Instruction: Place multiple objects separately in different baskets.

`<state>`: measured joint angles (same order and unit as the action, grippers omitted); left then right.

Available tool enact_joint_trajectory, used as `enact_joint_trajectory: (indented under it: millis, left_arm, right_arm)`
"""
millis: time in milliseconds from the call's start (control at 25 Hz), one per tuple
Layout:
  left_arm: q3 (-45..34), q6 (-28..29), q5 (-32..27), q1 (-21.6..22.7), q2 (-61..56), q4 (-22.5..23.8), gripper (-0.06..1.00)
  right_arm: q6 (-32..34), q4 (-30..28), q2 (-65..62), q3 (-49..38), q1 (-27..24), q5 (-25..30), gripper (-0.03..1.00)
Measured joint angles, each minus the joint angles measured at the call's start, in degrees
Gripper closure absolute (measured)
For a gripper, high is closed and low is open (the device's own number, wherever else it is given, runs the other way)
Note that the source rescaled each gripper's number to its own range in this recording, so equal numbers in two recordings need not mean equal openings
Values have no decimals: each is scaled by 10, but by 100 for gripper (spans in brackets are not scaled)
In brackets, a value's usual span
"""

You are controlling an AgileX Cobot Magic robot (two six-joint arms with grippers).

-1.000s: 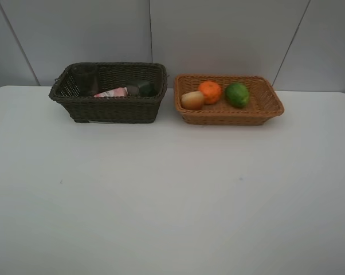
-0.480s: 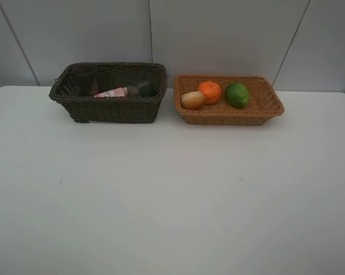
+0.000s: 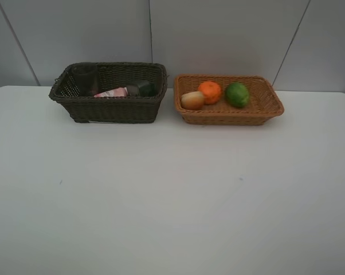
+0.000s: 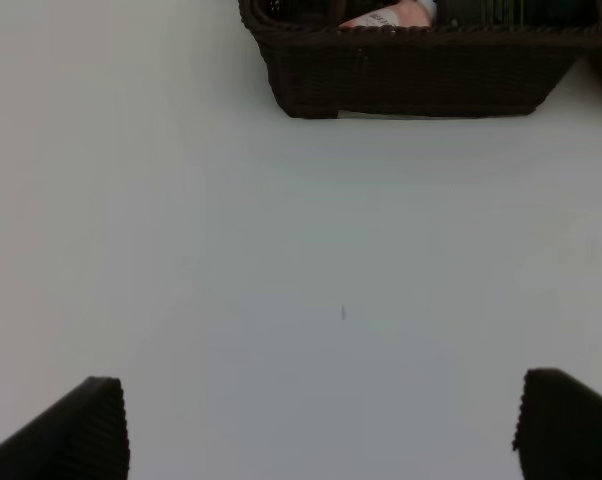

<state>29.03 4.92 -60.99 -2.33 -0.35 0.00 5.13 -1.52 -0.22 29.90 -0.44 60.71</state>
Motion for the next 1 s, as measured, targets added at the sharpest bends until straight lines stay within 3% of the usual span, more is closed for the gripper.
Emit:
enact_joint_trajectory:
  millis: [1000]
  left_arm:
    - [0,0,0,0,0,0,-6]
  right_arm:
    - [0,0,0,0,0,0,0]
